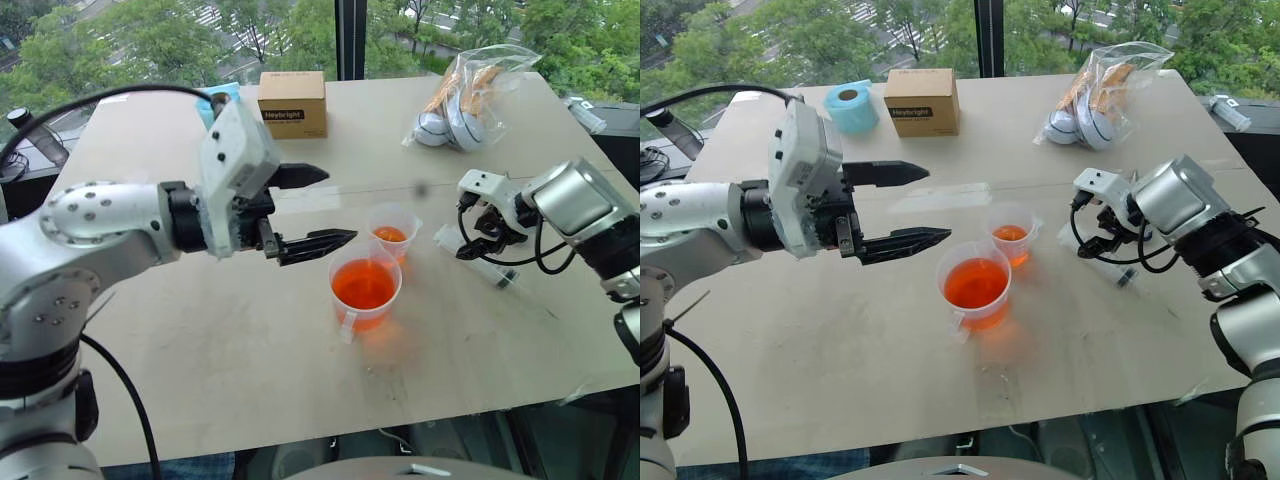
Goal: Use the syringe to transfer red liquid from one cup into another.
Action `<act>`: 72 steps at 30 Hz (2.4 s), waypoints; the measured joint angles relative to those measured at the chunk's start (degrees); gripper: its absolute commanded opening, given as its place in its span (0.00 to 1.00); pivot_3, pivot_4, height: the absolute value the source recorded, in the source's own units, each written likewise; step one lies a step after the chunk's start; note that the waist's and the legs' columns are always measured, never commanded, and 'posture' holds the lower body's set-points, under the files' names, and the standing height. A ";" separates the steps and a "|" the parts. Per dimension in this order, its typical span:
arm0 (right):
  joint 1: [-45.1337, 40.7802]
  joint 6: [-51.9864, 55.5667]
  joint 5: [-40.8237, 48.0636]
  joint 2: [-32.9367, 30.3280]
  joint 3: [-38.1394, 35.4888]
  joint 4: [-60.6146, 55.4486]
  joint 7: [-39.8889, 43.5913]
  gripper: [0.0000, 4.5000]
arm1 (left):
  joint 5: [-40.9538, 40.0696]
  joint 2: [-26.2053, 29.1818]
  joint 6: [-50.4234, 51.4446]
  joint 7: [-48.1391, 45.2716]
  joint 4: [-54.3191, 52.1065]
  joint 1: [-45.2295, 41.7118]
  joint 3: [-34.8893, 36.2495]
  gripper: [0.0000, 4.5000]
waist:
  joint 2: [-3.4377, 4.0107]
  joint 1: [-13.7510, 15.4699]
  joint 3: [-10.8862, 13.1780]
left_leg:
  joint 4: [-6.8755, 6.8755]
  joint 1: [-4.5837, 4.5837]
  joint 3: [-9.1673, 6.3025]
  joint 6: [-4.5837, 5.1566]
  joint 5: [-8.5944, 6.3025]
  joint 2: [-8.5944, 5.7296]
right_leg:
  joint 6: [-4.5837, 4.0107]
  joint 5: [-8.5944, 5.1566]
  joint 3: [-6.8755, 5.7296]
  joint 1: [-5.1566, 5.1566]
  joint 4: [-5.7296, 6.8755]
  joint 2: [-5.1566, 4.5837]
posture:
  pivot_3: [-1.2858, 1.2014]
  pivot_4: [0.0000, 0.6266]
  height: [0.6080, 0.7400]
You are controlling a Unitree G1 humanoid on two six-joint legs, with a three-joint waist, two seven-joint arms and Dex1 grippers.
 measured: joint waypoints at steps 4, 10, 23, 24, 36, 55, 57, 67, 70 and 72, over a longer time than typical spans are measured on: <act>-0.89 0.78 -0.89 0.63 1.11 0.82 0.89 0.94 | -2.47 0.05 0.88 0.68 0.12 -0.66 -0.08 1.00 | -0.01 -0.01 0.00 | 0.00 0.00 -0.01 -0.02 0.01 0.00 | 0.00 0.00 -0.02 0.00 0.00 0.02 | 0.52 0.24 1.00; -0.95 7.12 -0.49 3.09 2.35 0.50 1.08 0.38 | -4.69 1.01 1.31 -0.13 0.08 -1.46 -0.41 1.00 | -0.01 -0.01 0.00 | 0.01 0.00 -0.01 -0.04 0.02 0.00 | 0.00 0.00 -0.01 0.00 0.00 0.18 | 0.52 0.24 1.00; -2.63 11.70 4.30 1.60 -4.32 -2.09 -2.08 0.33 | -4.44 0.91 0.91 1.65 0.89 -2.28 -1.02 1.00 | 0.01 0.10 0.02 | 0.06 -0.01 -0.01 -0.04 0.02 -0.01 | 0.00 0.00 -0.02 0.00 0.02 0.20 | 0.52 0.24 1.00; -3.36 11.69 4.56 1.17 -5.67 -2.03 -2.43 0.33 | -4.05 0.69 0.69 1.90 1.24 -2.42 -1.06 1.00 | 0.02 0.09 0.03 | 0.06 -0.01 -0.01 -0.04 0.02 -0.01 | 0.00 0.00 -0.02 -0.01 0.02 0.21 | 0.52 0.24 1.00; -9.67 19.95 24.16 17.86 -58.11 -20.09 -12.30 0.33 | 6.91 -7.09 -7.76 -4.35 17.41 -12.58 -3.61 1.00 | -0.02 -0.02 0.05 | 0.01 -0.04 0.01 -0.10 0.05 0.08 | 0.01 0.01 -0.06 -0.04 0.38 0.22 | 0.52 0.24 1.00; 28.20 -8.61 36.60 31.38 -49.62 -52.90 -21.91 0.33 | 3.45 -8.09 -7.17 -21.99 23.75 -16.10 -1.11 1.00 | -0.08 -0.85 0.00 | 0.22 0.12 -0.16 -0.18 0.12 -0.10 | 0.04 -0.02 -0.02 -0.04 0.82 0.33 | 0.52 0.24 1.00; 29.63 -11.19 35.97 31.23 -46.91 -52.88 -22.49 0.33 | 3.47 -8.10 -7.07 -22.85 23.68 -16.09 -1.69 1.00 | -0.08 -0.93 0.01 | 0.22 0.11 -0.16 -0.18 0.12 -0.10 | 0.04 -0.02 -0.02 -0.04 0.82 0.32 | 0.52 0.24 1.00; 36.75 -24.88 30.96 28.18 -36.51 -51.08 -22.80 0.33 | 5.22 -9.02 -7.37 -26.25 22.83 -15.81 -3.54 1.00 | -0.09 -0.94 0.00 | 0.22 0.12 -0.17 -0.18 0.12 -0.10 | 0.04 -0.03 -0.02 -0.02 0.55 0.32 | 0.52 0.24 1.00; 37.75 -27.62 29.33 28.15 -34.57 -49.65 -22.97 0.33 | 5.94 -9.66 -7.39 -26.76 22.21 -15.18 -4.58 1.00 | -0.09 -0.93 0.01 | 0.23 0.11 -0.17 -0.18 0.12 -0.08 | 0.04 -0.03 -0.02 -0.02 0.56 0.32 | 0.52 0.24 1.00; 38.60 -30.14 28.64 28.12 -33.81 -48.78 -22.87 0.33 | 6.94 -10.56 -7.43 -25.56 21.79 -14.95 -4.73 1.00 | -0.10 -0.87 0.00 | 0.23 0.12 -0.18 -0.18 0.12 -0.08 | 0.04 -0.03 -0.03 -0.01 0.55 0.32 | 0.52 0.24 1.00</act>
